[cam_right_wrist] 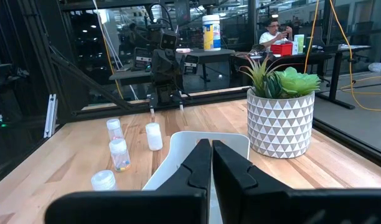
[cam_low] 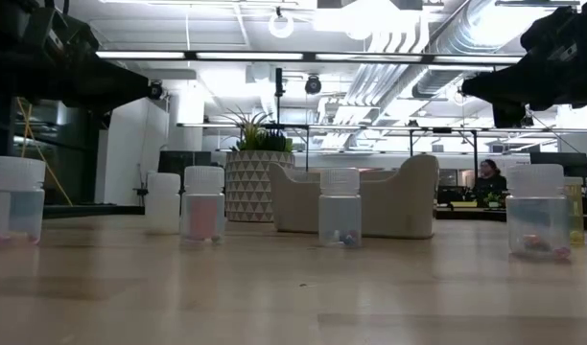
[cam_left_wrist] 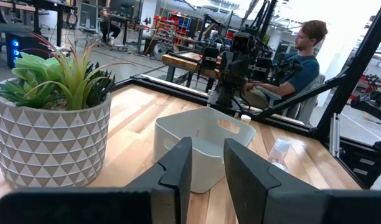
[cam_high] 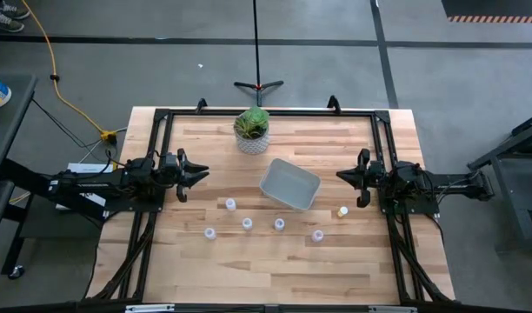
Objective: Pick and place pill bottles into a basket
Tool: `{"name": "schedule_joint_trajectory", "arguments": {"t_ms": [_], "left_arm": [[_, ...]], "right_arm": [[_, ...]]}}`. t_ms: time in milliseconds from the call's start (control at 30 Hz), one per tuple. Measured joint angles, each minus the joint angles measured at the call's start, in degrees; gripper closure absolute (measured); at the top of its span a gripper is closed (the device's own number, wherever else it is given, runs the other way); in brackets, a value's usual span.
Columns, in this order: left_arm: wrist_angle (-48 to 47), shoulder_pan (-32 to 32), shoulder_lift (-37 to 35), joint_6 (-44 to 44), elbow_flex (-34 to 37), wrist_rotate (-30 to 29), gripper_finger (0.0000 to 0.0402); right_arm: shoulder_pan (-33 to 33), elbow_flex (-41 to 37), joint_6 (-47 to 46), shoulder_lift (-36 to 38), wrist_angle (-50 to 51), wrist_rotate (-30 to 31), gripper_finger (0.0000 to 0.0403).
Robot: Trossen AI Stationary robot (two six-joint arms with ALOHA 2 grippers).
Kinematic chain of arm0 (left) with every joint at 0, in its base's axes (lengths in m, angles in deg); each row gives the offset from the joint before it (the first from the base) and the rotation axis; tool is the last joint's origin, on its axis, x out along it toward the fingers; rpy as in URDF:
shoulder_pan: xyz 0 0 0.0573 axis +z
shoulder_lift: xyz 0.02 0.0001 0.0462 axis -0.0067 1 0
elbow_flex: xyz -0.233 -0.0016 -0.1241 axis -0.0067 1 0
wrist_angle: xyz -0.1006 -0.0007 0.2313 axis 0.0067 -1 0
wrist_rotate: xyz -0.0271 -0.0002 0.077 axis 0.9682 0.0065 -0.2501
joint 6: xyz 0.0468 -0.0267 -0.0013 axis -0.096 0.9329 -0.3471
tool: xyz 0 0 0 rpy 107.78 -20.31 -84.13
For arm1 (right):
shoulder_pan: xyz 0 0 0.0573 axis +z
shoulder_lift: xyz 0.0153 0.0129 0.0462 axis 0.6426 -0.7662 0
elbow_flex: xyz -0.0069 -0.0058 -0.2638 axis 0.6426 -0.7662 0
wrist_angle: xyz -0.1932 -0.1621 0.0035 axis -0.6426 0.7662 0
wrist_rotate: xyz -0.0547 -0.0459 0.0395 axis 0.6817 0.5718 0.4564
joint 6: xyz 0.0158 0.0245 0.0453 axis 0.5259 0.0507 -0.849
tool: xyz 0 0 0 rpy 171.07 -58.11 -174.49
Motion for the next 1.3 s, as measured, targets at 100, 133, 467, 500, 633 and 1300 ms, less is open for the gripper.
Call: {"name": "schedule_joint_trajectory", "arguments": {"t_ms": [100, 133, 467, 500, 633, 1300], "left_arm": [[0.1, 0.0, 0.0, 0.0, 0.0, -0.2, 0.0273], [0.1, 0.0, 0.0, 0.0, 0.0, -0.2, 0.0273], [0.1, 0.0, 0.0, 3.2, 0.0, -1.2, 0.0273], [0.1, 0.0, 0.0, 3.3, 0.0, -1.7, 0.0273], [0.5, 0.0, 0.0, 6.4, 0.0, -3.2, 0.0273], [0.4, 0.0, 0.0, 7.5, 0.0, -3.4, 0.0273]], "right_arm": [[-0.1, 0.0, 1.1, 0.0, -0.1, 1.9, 0.0396], [-0.4, 0.0, 2.3, -0.1, -0.7, 4.9, 0.0396], [-0.7, 0.0, 6.9, -0.1, -2.0, 15.2, 0.0396], [-0.7, 0.0, 5.0, -0.1, -2.2, 14.9, 0.0396], [-0.7, 0.0, -15.7, 0.0, -6.1, 14.7, 0.0396], [-0.3, 5.3, -37.2, -4.0, -14.1, 10.8, 0.0342]]}}
